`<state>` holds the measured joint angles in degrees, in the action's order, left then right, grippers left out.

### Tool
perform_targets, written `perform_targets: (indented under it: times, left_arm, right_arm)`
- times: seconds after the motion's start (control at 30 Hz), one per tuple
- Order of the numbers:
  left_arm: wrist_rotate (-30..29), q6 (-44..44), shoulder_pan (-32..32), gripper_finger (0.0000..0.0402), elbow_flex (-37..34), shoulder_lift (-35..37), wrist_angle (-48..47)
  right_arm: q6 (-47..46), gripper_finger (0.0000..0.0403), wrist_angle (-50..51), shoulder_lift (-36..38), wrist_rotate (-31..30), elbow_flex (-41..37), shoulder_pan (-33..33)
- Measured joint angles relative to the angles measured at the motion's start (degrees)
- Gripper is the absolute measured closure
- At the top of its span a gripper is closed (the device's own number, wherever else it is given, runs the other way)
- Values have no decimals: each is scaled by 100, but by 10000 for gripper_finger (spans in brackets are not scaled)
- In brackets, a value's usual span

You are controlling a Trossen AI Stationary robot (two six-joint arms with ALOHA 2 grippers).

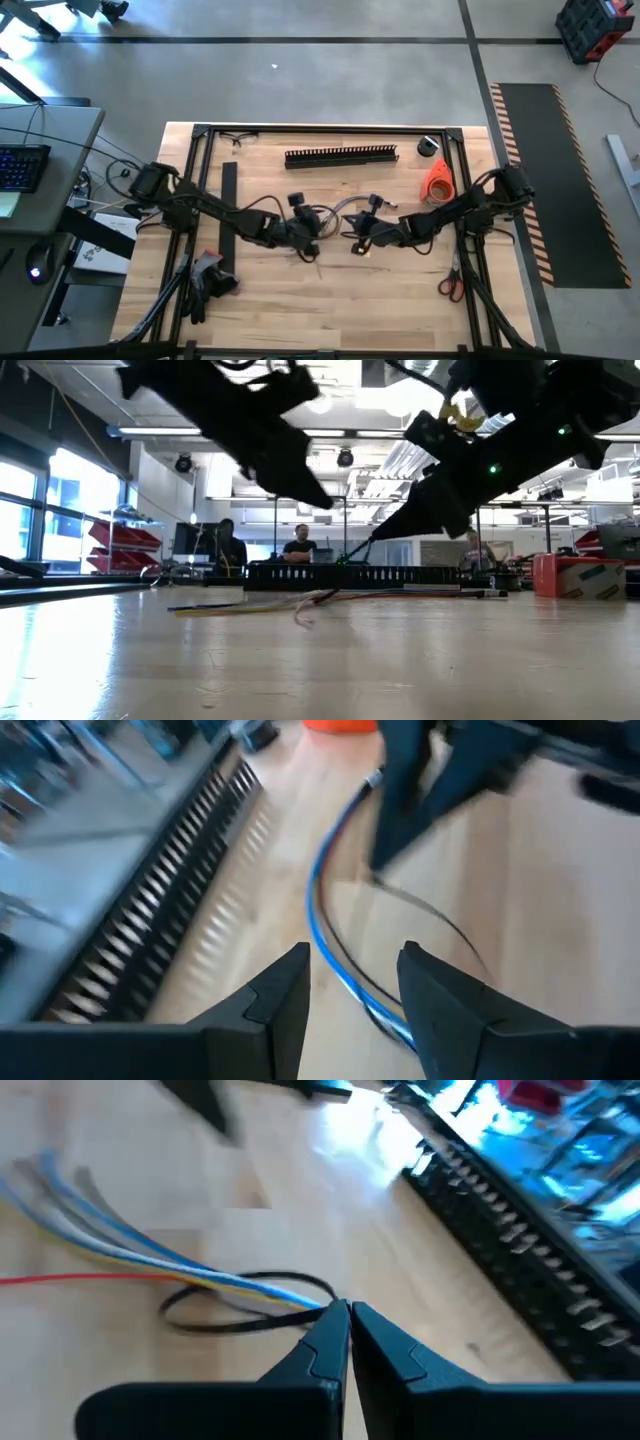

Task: Ziptie cables
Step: Wrap the zip tie around the cable wire

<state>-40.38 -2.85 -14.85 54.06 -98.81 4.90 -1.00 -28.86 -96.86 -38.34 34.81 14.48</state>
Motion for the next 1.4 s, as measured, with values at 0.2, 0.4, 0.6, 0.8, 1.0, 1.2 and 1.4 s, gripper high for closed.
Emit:
perform_targets:
  times: [0.2,0.4,0.6,0.8,1.0,1.2,1.4]
  left_arm:
    - [575,-1286,2,268,-990,219,954]
    - [922,-2086,77,252,-1605,188,1786]
    - [1130,-1336,330,227,-1669,-23,2904]
    - [1306,113,853,213,-1672,-170,3981]
    - [2497,1262,1395,204,-1674,-172,4280]
    - [3444,1789,1596,204,-1674,-172,4304]
    - [3729,2004,1600,204,-1674,-172,4302]
  right_arm:
    - [922,403,16,0,-599,0,-154]
    - [1919,403,11,0,-659,0,-173]
    - [3722,403,-10,0,-901,61,-171]
    - [5240,403,-11,4,-1313,273,-175]
    - [5003,403,-4,9,73,304,-173]
    - [4699,403,34,9,413,284,-173]
    - [4117,403,24,9,434,282,-208]
